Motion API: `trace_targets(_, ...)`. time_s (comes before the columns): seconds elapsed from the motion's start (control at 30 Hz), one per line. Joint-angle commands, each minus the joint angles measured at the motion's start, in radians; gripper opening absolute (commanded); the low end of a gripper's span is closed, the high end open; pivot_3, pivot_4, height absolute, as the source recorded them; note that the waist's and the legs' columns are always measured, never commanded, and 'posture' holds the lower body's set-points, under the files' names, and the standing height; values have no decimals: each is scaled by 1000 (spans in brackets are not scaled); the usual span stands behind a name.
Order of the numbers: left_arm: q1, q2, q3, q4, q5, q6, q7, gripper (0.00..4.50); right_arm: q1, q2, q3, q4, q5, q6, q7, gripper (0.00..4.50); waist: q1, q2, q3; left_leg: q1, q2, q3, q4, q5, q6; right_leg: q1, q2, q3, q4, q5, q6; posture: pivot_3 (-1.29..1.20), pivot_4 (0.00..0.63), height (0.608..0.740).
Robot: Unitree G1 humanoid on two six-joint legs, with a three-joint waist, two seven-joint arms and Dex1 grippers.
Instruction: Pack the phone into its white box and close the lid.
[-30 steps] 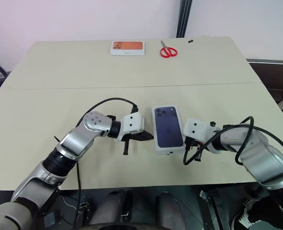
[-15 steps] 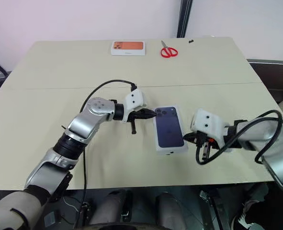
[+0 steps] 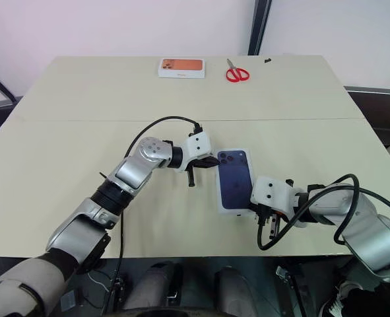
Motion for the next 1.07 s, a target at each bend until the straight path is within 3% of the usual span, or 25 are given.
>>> trace_targets(0.03, 2, -4, 34, 22, 15, -1, 55, 0, -25, 32, -34, 30, 0, 5, -33, 26, 0, 0, 0, 0, 0, 0, 0, 0, 0, 0, 0, 0, 0, 0, 0, 0, 150, 740)
trace_targets(0.13, -26, 11, 164, 8, -34, -9, 145, 0, -110, 112, -105, 108, 9, -21, -103, 26, -4, 0, 0, -1, 0, 0, 1, 0, 0, -2, 0, 0, 1, 0, 0, 0, 150, 740)
trace_targets(0.3, 35, 138, 332, -156, -102, 31, 175, 0, -231, 229, -183, 291, 6, -86, -197, 26, -12, 0, 0, -4, 0, 1, -1, 3, -5, -8, 1, 2, 4, 0, 0, 0, 150, 740)
trace_targets(0.47, 244, 276, 467, -371, -181, 118, 161, 0, -327, 305, -210, 457, 44, -129, -190, 26, -12, 1, 0, -3, 0, 1, -2, 3, -5, -7, 0, 2, 3, 0, 0, 0, 150, 740)
trace_targets(0.67, 470, 317, 619, -527, -276, 196, 209, 0, -416, 343, -198, 645, 77, -178, -114, 26, -3, 1, 0, -3, 0, 1, 0, 1, -3, -6, 0, 2, 3, 0, 0, 0, 150, 740)
trace_targets(0.87, 603, 325, 670, -612, -305, 234, 268, 0, -435, 359, -160, 736, 66, -221, -56, 26, 0, 1, 0, -3, 0, 1, 0, 0, 0, -6, -1, 2, 3, 0, 0, 0, 150, 740)
trace_targets(1.07, 611, 321, 666, -596, -313, 220, 305, 0, -471, 380, -132, 789, 54, -246, -30, 26, -4, 1, 0, -3, 0, 1, 0, 0, 0, -6, -1, 2, 3, 0, 0, 0, 150, 740)
